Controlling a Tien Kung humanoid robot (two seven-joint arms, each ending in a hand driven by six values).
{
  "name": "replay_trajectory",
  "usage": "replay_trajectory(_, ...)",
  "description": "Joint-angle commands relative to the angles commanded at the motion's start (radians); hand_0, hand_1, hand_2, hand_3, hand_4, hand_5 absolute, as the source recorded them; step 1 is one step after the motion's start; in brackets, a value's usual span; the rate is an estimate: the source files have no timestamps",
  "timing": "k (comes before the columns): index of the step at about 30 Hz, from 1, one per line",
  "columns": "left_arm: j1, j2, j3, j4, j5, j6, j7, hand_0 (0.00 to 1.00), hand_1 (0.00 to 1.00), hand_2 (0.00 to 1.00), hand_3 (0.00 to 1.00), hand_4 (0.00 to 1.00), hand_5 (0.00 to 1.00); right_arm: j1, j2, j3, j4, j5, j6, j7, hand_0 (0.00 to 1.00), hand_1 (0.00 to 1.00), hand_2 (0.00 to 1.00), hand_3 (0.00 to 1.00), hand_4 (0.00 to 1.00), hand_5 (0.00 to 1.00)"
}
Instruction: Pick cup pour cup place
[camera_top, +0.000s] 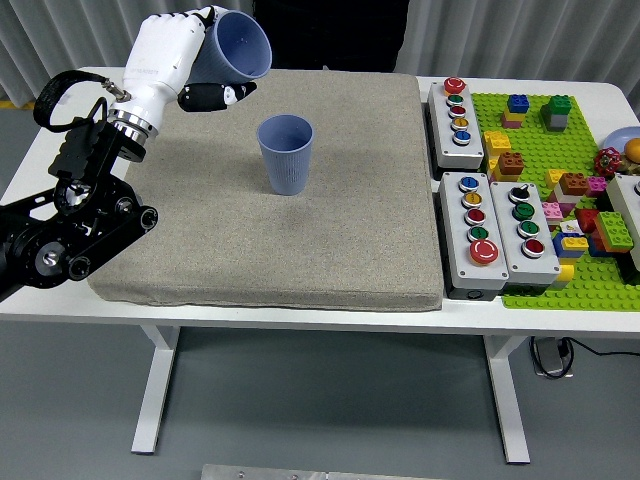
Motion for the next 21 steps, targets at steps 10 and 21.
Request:
replay_trajectory(10,0.182,-0.116,-0.138,-0.053,-0.418,0.038,-0.121,0.508,0.471,0.51,0.501,0.735,0.239,-0.01,0.004,0.008,0.0,-0.014,0.001,-0.002,0.67,0.611,0.558,0.559,0.002,0.182)
replay_trajectory(21,0.272,-0.219,-0.081,0.012,-0.43,0.038,-0.186,0.517,0.481,0.509,0.502,0.736,0.249,-0.023,0.008,0.005,0.0,-0.018,0.0,0.0,0.67,0.611,0.557,0.559,0.002,0.183)
